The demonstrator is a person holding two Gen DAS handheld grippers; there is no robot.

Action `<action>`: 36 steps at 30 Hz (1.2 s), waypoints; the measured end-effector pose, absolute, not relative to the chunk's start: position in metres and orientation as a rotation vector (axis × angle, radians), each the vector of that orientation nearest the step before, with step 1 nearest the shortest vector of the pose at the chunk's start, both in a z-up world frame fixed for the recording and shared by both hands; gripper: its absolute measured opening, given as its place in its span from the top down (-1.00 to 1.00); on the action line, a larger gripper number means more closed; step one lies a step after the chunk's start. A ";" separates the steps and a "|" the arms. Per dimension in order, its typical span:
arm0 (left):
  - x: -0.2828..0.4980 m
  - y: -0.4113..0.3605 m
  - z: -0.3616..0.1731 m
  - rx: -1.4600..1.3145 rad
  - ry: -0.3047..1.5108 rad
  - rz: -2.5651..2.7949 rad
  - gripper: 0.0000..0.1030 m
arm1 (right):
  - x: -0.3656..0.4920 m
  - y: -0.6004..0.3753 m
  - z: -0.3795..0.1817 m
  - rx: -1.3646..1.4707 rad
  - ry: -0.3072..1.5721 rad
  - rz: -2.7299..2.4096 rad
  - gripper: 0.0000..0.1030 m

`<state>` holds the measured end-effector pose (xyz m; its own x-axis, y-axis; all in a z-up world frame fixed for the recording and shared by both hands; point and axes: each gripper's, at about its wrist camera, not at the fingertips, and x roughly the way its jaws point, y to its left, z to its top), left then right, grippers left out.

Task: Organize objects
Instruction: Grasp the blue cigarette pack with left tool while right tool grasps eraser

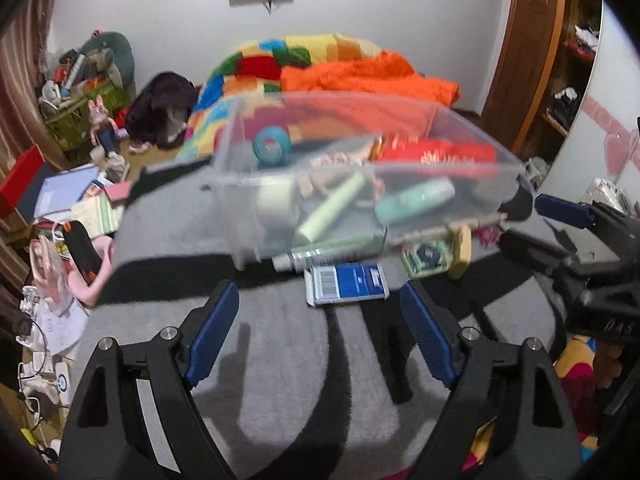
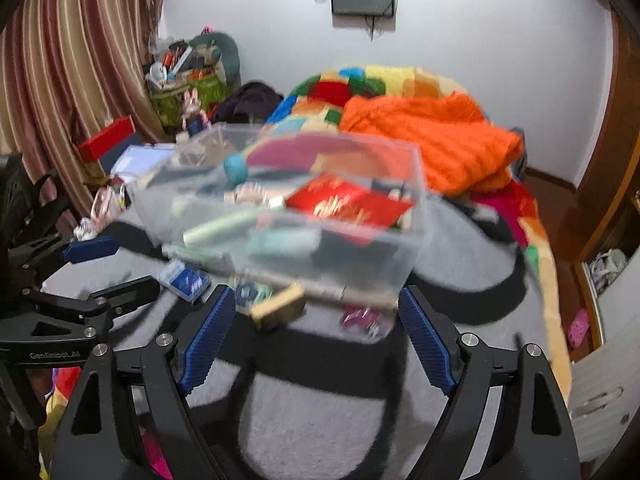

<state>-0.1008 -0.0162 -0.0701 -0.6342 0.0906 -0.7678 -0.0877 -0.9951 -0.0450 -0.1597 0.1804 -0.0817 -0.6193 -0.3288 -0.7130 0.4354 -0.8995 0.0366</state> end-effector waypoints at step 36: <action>-0.083 -0.018 -0.089 -1.302 -0.076 2.747 0.05 | -0.171 0.183 -0.116 1.230 0.066 -2.341 0.54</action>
<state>-0.0828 -0.0179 -0.0893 -0.6292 0.1123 -0.7691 -0.0697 -0.9937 -0.0880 -0.1709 0.1826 -0.1161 -0.4732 -0.3991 -0.7854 0.4430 -0.8784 0.1794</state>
